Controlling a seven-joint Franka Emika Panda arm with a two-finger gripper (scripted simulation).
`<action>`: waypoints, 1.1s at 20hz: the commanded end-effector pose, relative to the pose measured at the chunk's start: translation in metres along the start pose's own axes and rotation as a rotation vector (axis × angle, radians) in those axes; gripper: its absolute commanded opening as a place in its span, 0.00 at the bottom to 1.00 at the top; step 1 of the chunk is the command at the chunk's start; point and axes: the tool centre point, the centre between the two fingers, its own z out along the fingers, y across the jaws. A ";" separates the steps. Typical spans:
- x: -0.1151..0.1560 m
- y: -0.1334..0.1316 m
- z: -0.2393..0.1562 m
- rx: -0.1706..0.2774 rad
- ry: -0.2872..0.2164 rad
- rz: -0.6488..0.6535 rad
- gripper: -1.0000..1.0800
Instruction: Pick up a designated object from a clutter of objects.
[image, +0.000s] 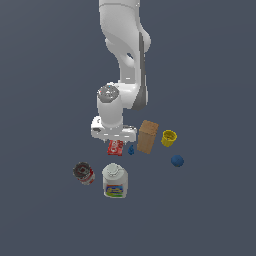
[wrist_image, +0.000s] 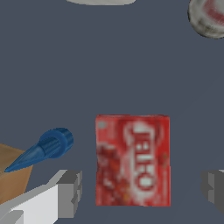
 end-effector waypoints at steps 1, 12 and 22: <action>-0.001 0.000 0.002 0.000 0.001 0.000 0.96; -0.002 0.000 0.028 0.000 0.000 0.000 0.96; -0.001 0.000 0.052 0.000 0.001 0.001 0.96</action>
